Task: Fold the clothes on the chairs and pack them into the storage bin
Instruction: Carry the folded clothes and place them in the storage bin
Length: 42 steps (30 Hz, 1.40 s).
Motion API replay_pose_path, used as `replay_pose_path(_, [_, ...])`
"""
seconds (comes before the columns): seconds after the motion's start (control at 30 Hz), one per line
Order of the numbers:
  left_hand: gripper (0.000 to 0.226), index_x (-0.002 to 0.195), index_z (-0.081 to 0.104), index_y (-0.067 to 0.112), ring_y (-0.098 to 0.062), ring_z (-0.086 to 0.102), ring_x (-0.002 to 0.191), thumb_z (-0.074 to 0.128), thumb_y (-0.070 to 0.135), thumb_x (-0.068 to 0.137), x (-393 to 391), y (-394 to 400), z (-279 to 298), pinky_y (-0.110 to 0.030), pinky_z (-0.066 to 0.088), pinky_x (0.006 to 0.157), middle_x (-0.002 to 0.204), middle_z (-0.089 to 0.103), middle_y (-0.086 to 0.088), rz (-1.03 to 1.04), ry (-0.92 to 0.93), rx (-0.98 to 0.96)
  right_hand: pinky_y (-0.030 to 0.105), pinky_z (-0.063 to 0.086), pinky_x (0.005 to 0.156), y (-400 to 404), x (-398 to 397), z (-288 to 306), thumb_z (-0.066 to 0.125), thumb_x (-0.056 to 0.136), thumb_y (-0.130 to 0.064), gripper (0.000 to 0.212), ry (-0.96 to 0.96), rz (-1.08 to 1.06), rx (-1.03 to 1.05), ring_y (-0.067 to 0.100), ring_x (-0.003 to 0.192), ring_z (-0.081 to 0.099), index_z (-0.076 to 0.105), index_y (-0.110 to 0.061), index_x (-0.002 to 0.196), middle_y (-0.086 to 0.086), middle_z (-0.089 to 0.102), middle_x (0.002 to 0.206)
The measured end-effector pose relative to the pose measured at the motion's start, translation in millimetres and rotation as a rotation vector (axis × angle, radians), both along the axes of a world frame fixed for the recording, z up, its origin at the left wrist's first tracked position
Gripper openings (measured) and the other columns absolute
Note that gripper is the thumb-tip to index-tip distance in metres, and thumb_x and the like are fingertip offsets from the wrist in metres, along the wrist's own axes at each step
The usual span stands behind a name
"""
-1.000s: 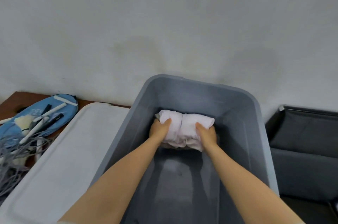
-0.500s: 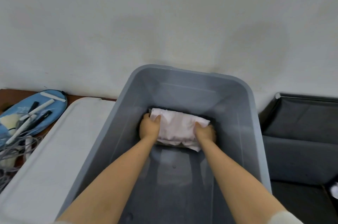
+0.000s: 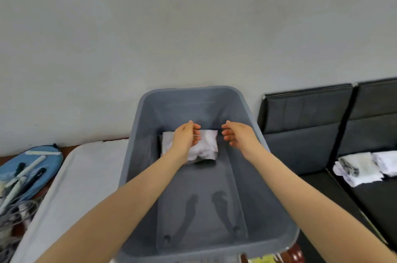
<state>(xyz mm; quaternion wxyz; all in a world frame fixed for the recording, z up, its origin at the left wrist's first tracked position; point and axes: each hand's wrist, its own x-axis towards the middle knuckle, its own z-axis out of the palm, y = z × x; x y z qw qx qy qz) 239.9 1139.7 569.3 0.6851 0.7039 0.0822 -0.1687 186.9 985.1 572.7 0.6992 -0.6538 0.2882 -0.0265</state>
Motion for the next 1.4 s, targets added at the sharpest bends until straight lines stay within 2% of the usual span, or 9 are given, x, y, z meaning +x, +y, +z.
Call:
replay_pose_path(0.17, [0.035, 0.074, 0.055, 0.013, -0.016, 0.051, 0.058, 0.035, 0.02, 0.102, -49.9, -45.3, 31.1, -0.023, 0.041, 0.059, 0.065, 0.05, -0.003, -0.231, -0.063, -0.035, 0.021, 0.033, 0.05, -32.0, -75.1, 43.8, 0.05, 0.096, -0.02, 0.024, -0.139, -0.161, 0.004, 0.011, 0.051, 0.049, 0.064, -0.013, 0.078, 0.0, 0.059, 0.064])
replay_pose_path(0.27, [0.033, 0.075, 0.056, 0.014, -0.015, 0.051, 0.056, 0.036, 0.018, 0.101, -87.7, -84.5, 49.2, -0.023, 0.042, 0.058, 0.063, 0.05, -0.001, -0.37, -0.115, -0.028, 0.022, 0.033, 0.049, -64.1, -115.5, 54.3, 0.048, 0.098, -0.022, 0.027, -0.142, -0.242, -0.028, 0.011, 0.051, 0.048, 0.065, -0.012, 0.079, 0.0, 0.058, 0.062])
replay_pose_path(0.33, [0.03, 0.076, 0.057, 0.014, -0.014, 0.051, 0.055, 0.037, 0.014, 0.098, -117.8, -118.8, 60.0, -0.022, 0.043, 0.058, 0.063, 0.051, -0.001, -0.465, -0.132, -0.03, 0.023, 0.033, 0.049, -93.8, -146.5, 55.8, 0.047, 0.099, -0.022, 0.028, -0.14, -0.345, -0.022, 0.011, 0.051, 0.048, 0.064, -0.012, 0.079, 0.0, 0.057, 0.062])
replay_pose_path(0.5, [0.034, 0.077, 0.06, 0.017, -0.013, 0.057, 0.06, 0.035, 0.021, 0.1, -197.3, -214.5, 73.7, -0.024, 0.049, 0.065, 0.065, 0.054, 0.002, -0.66, -0.165, -0.045, 0.023, 0.03, 0.049, -171.0, -239.0, 37.2, 0.047, 0.099, -0.02, 0.028, -0.133, -0.548, 0.053, 0.012, 0.052, 0.044, 0.059, -0.012, 0.074, 0.0, 0.052, 0.06])
replay_pose_path(0.67, [0.034, 0.077, 0.06, 0.014, -0.013, 0.054, 0.058, 0.036, 0.02, 0.101, -278.2, -329.7, 62.6, -0.025, 0.05, 0.067, 0.065, 0.053, 0.0, -0.746, -0.117, -0.052, 0.019, 0.031, 0.044, -266.1, -341.1, 28.2, 0.047, 0.097, -0.018, 0.027, -0.118, -0.685, 0.092, 0.01, 0.047, 0.042, 0.057, -0.012, 0.073, 0.0, 0.048, 0.06])
replay_pose_path(0.9, [0.035, 0.079, 0.061, 0.012, -0.015, 0.052, 0.057, 0.037, 0.024, 0.102, -372.6, -494.2, 57.4, -0.025, 0.045, 0.062, 0.068, 0.052, -0.002, -0.802, -0.016, -0.091, 0.022, 0.029, 0.048, -413.6, -464.6, 42.3, 0.047, 0.095, -0.017, 0.025, -0.016, -0.772, -0.061, 0.012, 0.052, 0.042, 0.058, -0.013, 0.073, 0.001, 0.05, 0.061])
replay_pose_path(1.13, [0.035, 0.082, 0.06, 0.013, -0.015, 0.052, 0.059, 0.035, 0.027, 0.102, -393.2, -617.6, 77.2, -0.023, 0.043, 0.059, 0.069, 0.051, -0.002, -0.838, -0.027, -0.119, 0.022, 0.032, 0.048, -539.2, -489.9, 50.7, 0.046, 0.099, -0.023, 0.031, -0.013, -0.825, -0.128, 0.013, 0.052, 0.042, 0.06, -0.011, 0.075, 0.001, 0.051, 0.061])
replay_pose_path(1.4, [0.035, 0.082, 0.059, 0.014, -0.014, 0.053, 0.062, 0.035, 0.028, 0.102, -349.0, -774.4, 84.1, -0.024, 0.044, 0.062, 0.073, 0.052, -0.001, -0.883, -0.067, -0.113, 0.024, 0.033, 0.05, -675.8, -452.6, 49.0, 0.045, 0.099, -0.024, 0.03, -0.015, -0.88, -0.163, 0.013, 0.053, 0.044, 0.062, -0.01, 0.079, 0.001, 0.052, 0.061])
